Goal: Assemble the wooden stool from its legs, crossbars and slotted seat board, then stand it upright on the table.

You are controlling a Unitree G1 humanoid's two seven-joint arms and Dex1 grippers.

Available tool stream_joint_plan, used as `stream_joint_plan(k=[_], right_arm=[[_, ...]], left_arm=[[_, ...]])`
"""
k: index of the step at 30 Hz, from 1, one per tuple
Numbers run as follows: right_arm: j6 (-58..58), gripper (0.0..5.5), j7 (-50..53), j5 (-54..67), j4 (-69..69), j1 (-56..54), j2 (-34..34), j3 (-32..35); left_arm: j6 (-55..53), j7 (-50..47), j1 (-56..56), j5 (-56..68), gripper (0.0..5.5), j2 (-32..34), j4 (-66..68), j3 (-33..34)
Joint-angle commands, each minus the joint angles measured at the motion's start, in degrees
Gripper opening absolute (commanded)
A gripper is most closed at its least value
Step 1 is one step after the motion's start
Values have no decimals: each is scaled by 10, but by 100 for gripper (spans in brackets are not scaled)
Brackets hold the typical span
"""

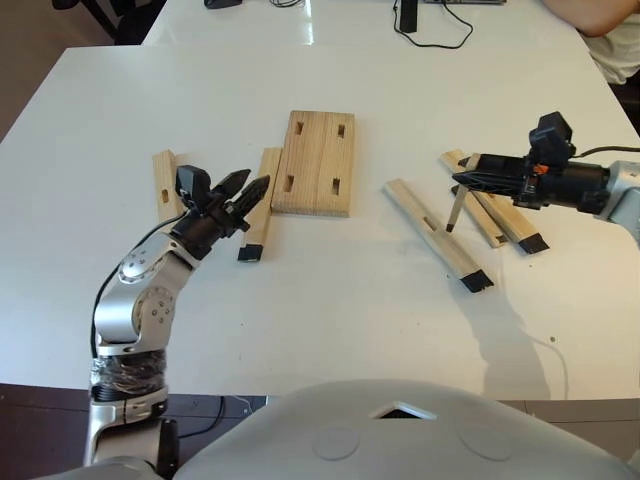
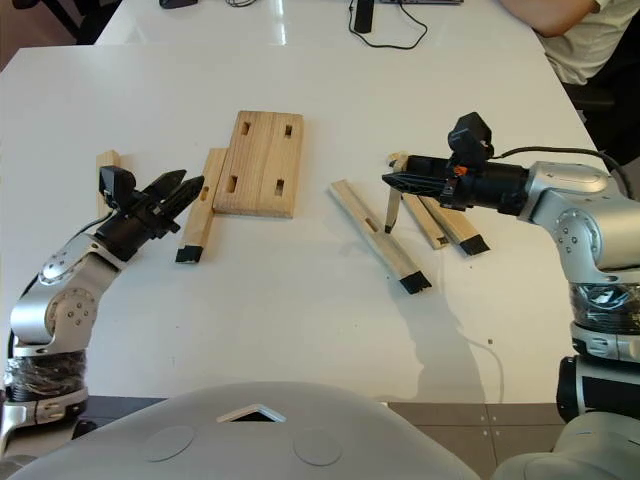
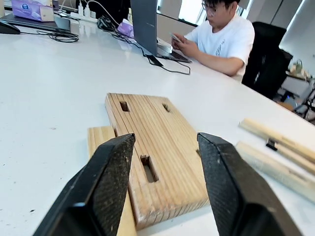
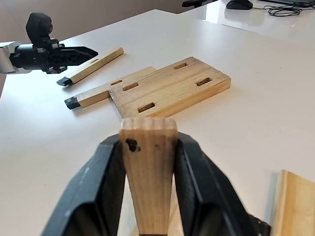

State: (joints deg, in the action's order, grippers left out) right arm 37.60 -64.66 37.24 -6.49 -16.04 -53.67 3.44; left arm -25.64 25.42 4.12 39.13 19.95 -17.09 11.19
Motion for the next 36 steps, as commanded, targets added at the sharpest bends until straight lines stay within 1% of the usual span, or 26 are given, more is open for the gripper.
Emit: stream_joint_plan(k=[1, 5, 8, 13, 16, 18, 20, 24, 26, 29, 31, 33, 36], right_arm=[[-42, 128, -50, -48, 11, 16, -38, -20], [-71, 128, -84, -84, 31, 25, -50, -35], [-84, 128, -97, -104, 34, 45, -48, -51], [-79, 128, -106, -99, 16, 77, -34, -58], [-38, 128, -83, -53, -22, 79, 5, -49], [1, 128, -46, -9, -53, 65, 47, -38], [19, 128, -15, 9, -60, 54, 75, -31], [-12, 128, 1, -15, -41, 46, 83, -23], [-33, 128, 2, -18, -28, 21, 93, -15], [-62, 128, 28, -36, 12, -27, 120, -13], [-86, 128, 60, -53, 39, -39, 149, -11], [-115, 128, 87, -64, 41, -28, 177, -5], [-156, 128, 106, -74, 10, 28, 195, 8]], left_arm=[[-12, -36, 4, 7, 233, -26, -24, 6], [-13, -44, 8, 12, 233, -31, -23, 19], [-11, -44, 15, 6, 233, -35, -20, 17], [-13, -44, 15, 3, 233, -35, -20, 14], [-16, -40, 9, 3, 233, -32, -14, 17], [-17, -39, 2, 2, 233, -30, -8, 19], [-18, -38, -5, 0, 233, -27, -2, 19], [-21, -33, -16, -3, 233, -21, 7, 18], [-19, -34, -16, -4, 233, -20, 10, 21], [-16, -36, -17, -8, 233, -22, 13, 19], [-12, -38, -23, -13, 233, -26, 19, 17], [-8, -40, -33, -18, 233, -29, 29, 16], [-7, -37, -47, -19, 233, -30, 41, 16]])
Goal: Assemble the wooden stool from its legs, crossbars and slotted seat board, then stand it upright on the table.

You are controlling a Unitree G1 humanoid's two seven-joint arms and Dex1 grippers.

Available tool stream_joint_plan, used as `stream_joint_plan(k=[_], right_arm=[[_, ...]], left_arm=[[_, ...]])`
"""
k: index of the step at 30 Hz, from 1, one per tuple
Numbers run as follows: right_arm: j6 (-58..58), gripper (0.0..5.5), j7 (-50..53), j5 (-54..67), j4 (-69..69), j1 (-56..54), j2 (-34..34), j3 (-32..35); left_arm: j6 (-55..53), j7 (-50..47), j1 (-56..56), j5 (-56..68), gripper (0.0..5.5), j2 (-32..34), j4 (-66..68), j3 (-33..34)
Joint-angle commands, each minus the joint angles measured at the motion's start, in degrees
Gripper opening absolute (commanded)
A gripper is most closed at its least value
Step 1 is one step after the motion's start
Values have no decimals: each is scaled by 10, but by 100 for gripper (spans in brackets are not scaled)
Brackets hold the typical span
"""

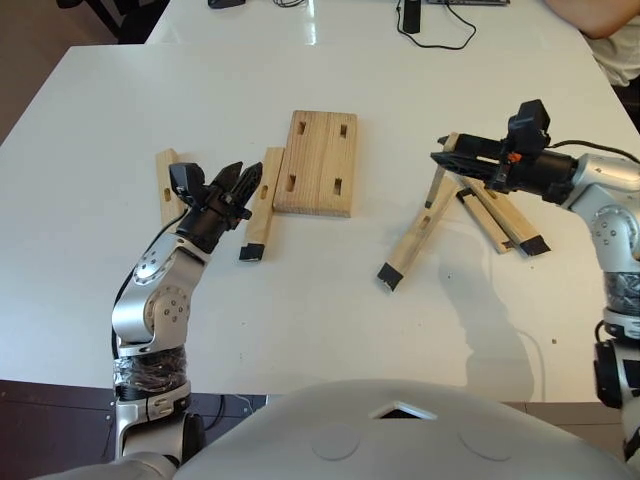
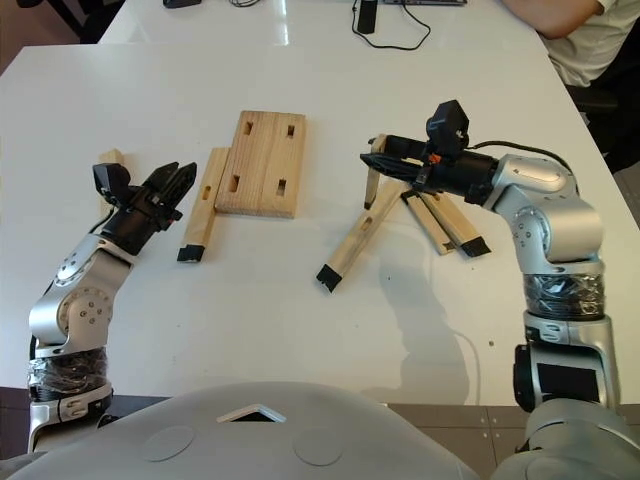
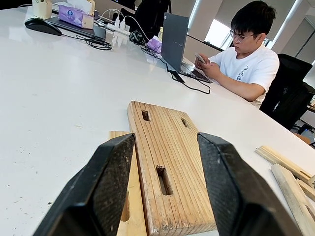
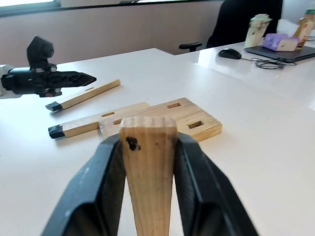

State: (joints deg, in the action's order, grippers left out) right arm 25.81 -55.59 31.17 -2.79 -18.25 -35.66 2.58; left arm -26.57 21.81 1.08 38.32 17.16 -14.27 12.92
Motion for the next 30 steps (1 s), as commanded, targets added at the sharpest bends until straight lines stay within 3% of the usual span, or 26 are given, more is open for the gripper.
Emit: stream_joint_plan(k=[1, 21, 30], right_arm=[[-51, 128, 16, -14, -31, 69, 18, 20], [-139, 128, -88, -45, 15, 119, 7, -15], [-235, 128, -92, -137, 143, 176, -18, -59]], left_arm=[[2, 0, -19, -10, 233, 0, 17, 2], [17, 19, -70, -28, 233, 1, 91, 4], [19, 17, -55, -30, 233, -11, 83, 1]])
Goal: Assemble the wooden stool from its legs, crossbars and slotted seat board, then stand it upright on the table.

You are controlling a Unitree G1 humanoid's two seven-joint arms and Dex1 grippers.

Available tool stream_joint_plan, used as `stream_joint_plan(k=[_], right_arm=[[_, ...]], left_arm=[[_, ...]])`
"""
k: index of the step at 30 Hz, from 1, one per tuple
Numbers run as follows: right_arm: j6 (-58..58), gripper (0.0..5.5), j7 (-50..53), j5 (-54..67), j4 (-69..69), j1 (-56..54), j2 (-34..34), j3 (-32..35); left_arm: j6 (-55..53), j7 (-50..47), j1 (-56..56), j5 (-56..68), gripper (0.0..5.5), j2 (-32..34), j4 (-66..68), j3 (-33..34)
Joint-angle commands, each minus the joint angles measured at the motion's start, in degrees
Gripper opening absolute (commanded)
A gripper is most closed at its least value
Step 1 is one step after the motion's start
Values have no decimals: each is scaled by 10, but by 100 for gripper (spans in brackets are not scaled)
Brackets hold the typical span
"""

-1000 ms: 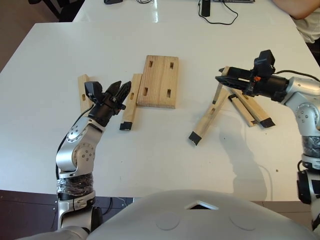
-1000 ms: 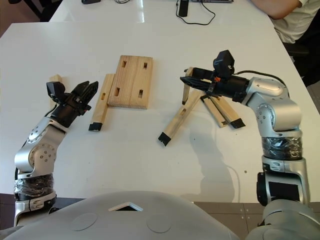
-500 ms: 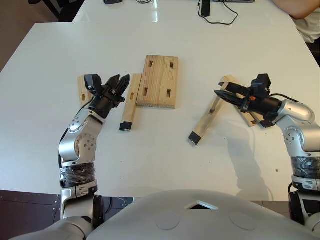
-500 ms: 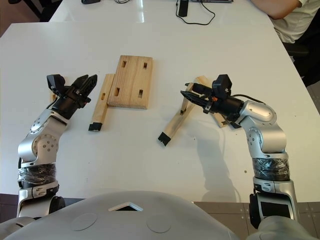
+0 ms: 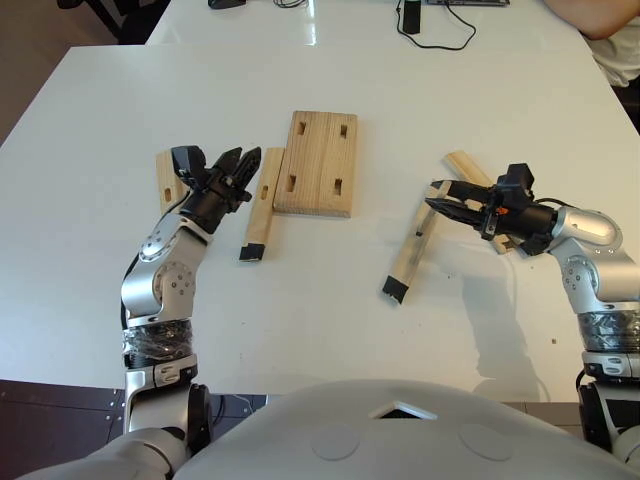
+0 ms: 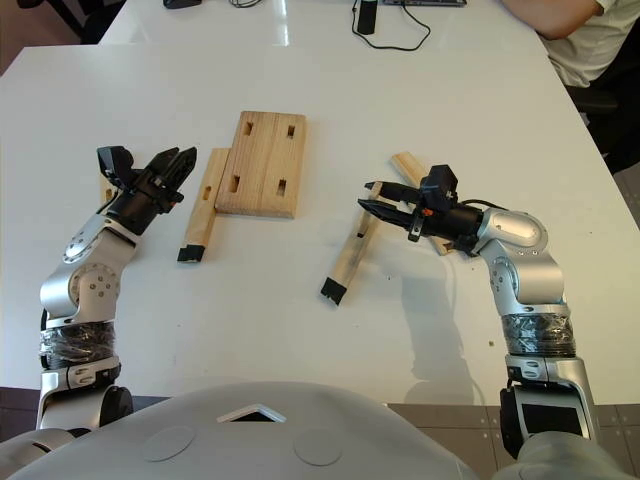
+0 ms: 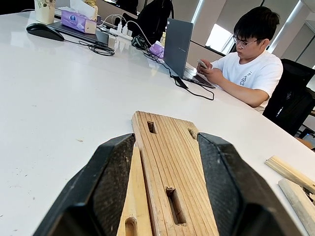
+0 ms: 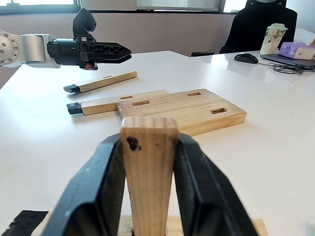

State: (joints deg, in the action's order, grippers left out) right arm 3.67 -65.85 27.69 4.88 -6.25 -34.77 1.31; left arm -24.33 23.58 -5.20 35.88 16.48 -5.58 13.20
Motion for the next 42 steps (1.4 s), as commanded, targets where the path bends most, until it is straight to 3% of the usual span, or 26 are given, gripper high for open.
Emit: stream_joint_plan(k=[1, 14, 20, 21, 22, 29, 34, 38, 42], right_arm=[[-16, 128, 15, -103, 69, 57, -27, -49], [30, 128, 56, -120, 106, 20, -55, -113], [-31, 128, 63, -93, 102, 25, -47, -81], [-36, 164, 69, -87, 99, 16, -43, -74], [-35, 165, 75, -75, 90, 5, -40, -63], [50, 283, 99, -35, -25, -1, -71, 14], [118, 283, 68, 19, -111, 19, -124, 82], [220, 283, 161, 134, -162, -113, -68, 117], [256, 283, 234, 114, -205, -161, 18, 25]], left_arm=[[-4, 0, 8, -5, 233, -5, -5, -2], [-4, -8, 32, -8, 233, -22, -27, -14], [2, -15, 40, -9, 233, -25, -30, -5], [2, -16, 34, -9, 233, -24, -28, -3], [1, -17, 29, -7, 233, -24, -27, -1], [4, -24, 42, 0, 233, -32, -39, 14], [4, -29, 53, -2, 233, -38, -47, 14], [9, -36, 63, -1, 233, -42, -51, 21], [11, -41, 42, -6, 233, -50, -42, 12]])
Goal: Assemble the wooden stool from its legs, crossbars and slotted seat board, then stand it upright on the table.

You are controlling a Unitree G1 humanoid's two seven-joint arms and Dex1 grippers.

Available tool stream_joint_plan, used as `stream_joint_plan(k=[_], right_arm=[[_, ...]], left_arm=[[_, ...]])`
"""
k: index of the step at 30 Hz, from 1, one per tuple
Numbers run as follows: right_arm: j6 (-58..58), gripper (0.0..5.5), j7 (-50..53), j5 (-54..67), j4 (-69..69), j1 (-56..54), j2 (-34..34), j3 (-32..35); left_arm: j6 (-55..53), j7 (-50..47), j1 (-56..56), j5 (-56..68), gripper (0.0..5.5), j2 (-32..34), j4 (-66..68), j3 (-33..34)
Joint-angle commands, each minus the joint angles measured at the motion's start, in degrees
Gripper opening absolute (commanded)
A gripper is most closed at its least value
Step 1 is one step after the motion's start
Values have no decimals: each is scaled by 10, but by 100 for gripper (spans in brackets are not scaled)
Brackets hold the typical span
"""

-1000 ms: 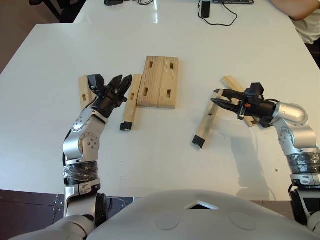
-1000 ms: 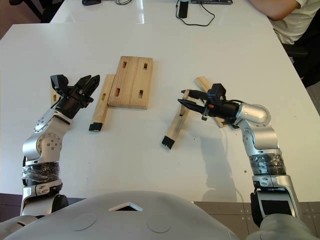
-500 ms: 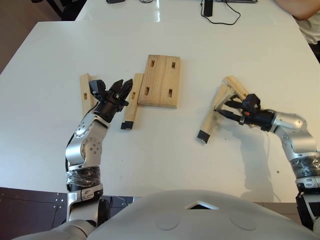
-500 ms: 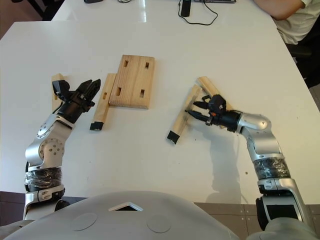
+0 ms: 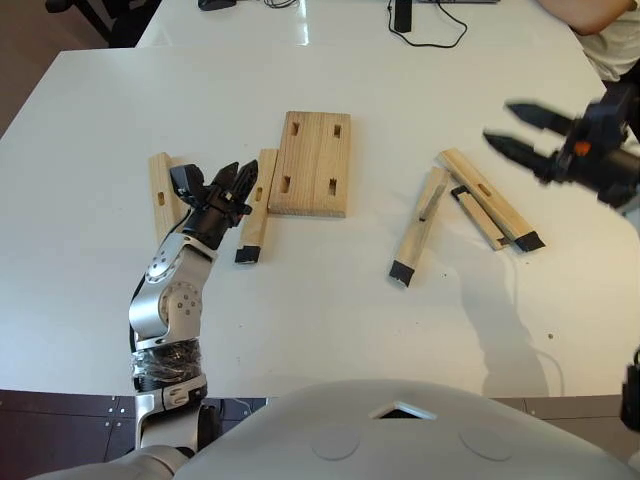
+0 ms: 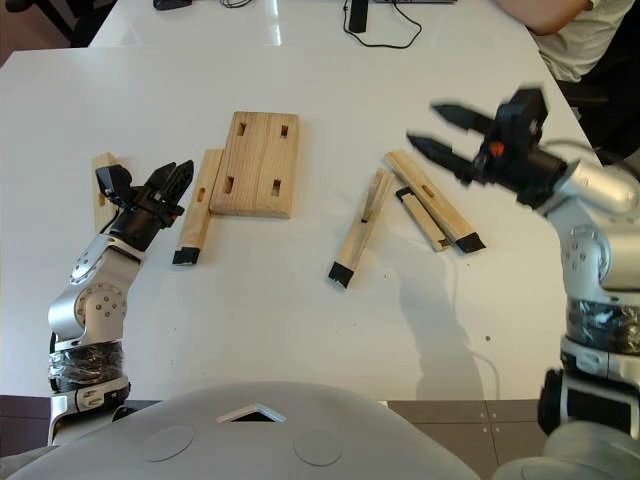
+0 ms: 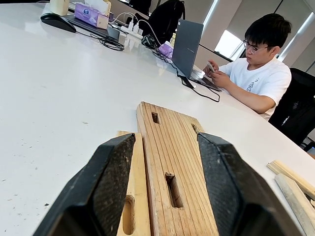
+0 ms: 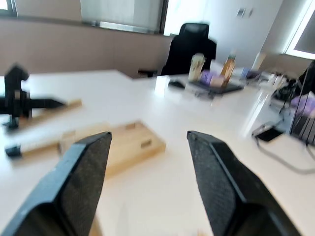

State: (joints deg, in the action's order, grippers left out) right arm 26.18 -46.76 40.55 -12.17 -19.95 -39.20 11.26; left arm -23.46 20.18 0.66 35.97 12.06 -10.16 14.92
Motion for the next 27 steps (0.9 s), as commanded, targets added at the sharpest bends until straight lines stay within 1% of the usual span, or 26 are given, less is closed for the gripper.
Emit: stream_joint_plan(k=[1, 3, 6, 11, 17, 19, 23, 25, 27], right_arm=[[34, 283, 56, -25, -38, -21, 78, -95], [29, 283, 73, -48, -21, -8, 97, -113], [12, 283, 77, -76, 23, 7, 103, -110], [50, 283, 62, 1, -23, 8, 101, -47], [67, 283, 73, 33, -73, 18, 108, -35], [62, 283, 79, 15, -62, 25, 115, -51], [-4, 283, 71, -94, 53, 71, 135, -127], [-26, 283, 71, -116, 81, 81, 143, -134], [-35, 283, 70, -112, 78, 83, 145, -122]], left_arm=[[2, -7, -25, -7, 233, -6, 6, -8], [2, -5, -41, -7, 233, -7, 13, -9], [2, -3, -48, -5, 233, -6, 17, -9], [5, -4, -39, -7, 233, -8, 16, -6], [1, -5, -41, -6, 233, -10, 13, -9], [0, -4, -40, -5, 233, -8, 12, -9], [-1, -2, -44, -8, 233, -8, 20, -11], [0, 0, -48, -9, 233, -8, 25, -15], [0, 1, -47, -8, 233, -7, 26, -13]])
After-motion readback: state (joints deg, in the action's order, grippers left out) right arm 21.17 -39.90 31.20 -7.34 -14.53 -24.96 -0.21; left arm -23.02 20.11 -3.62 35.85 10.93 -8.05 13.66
